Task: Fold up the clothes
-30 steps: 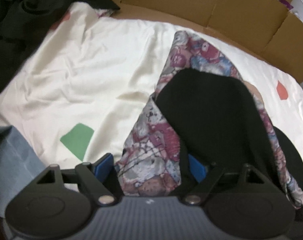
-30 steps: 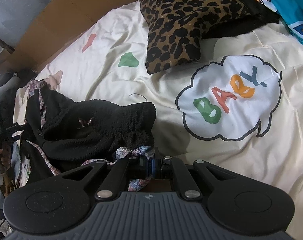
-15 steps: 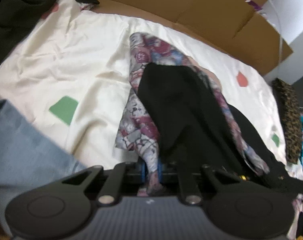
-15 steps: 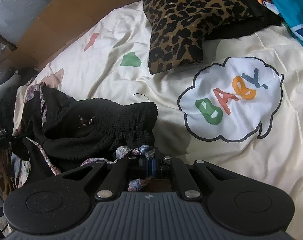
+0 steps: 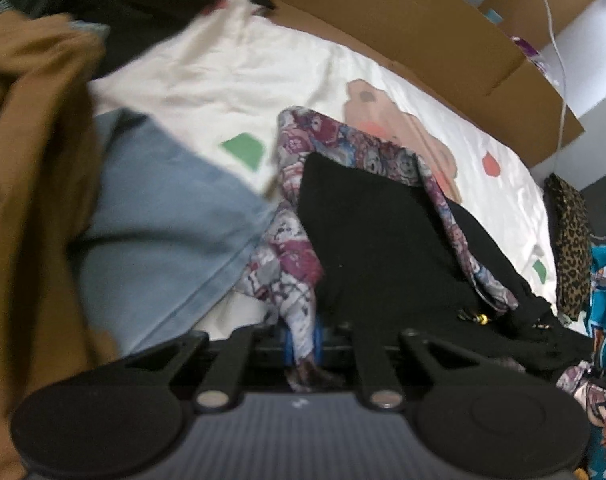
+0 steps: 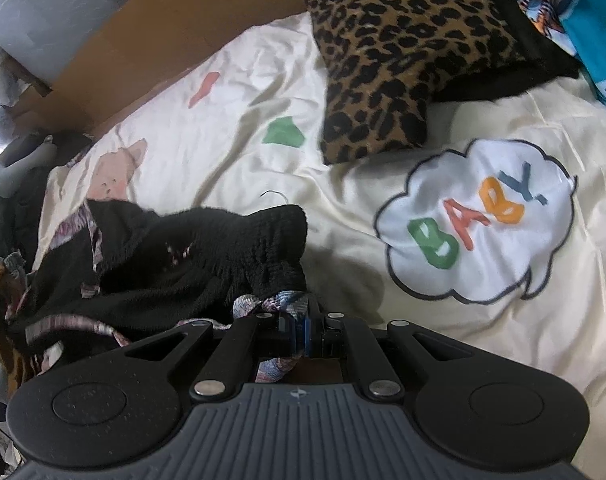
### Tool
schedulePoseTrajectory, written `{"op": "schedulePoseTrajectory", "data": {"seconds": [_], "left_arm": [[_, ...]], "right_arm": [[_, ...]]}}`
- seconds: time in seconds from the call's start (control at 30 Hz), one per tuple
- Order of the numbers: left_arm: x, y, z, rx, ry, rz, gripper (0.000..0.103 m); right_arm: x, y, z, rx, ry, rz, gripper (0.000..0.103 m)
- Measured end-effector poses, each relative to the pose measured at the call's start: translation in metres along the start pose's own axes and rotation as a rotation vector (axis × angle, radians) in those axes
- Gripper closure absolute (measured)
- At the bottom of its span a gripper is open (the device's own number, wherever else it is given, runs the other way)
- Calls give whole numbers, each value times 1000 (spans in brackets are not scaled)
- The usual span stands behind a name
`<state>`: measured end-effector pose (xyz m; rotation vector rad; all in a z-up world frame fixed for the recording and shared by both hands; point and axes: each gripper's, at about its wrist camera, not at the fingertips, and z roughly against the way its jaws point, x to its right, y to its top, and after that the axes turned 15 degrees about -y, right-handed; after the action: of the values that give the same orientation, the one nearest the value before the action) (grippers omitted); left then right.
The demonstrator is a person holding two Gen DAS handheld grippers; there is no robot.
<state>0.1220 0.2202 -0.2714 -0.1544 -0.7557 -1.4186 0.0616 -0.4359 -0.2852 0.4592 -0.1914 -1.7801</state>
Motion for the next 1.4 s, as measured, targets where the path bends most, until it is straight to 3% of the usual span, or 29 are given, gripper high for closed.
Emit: {"op": "schedulePoseTrajectory", "data": {"seconds": [0.53,0.67,0.83,0.97,1.4], "left_arm": [[-34,-44,90,113,179,175,94],[-42,-45,85,95,205,230,93],[-42,-38,63,55,295,262,69],[-31,-25,66,107,315,230,50],[10,16,25,66,259,71,47]], "right_arm": [[-65,13,-6,3,111,149,102],[-80,7,-10,-5,118,198,101],[-78,5,-13,-7,106,188,101],[-72,6,-15,-12,111,162,101],[-70,5,-15,-8,116,152,101]]}}
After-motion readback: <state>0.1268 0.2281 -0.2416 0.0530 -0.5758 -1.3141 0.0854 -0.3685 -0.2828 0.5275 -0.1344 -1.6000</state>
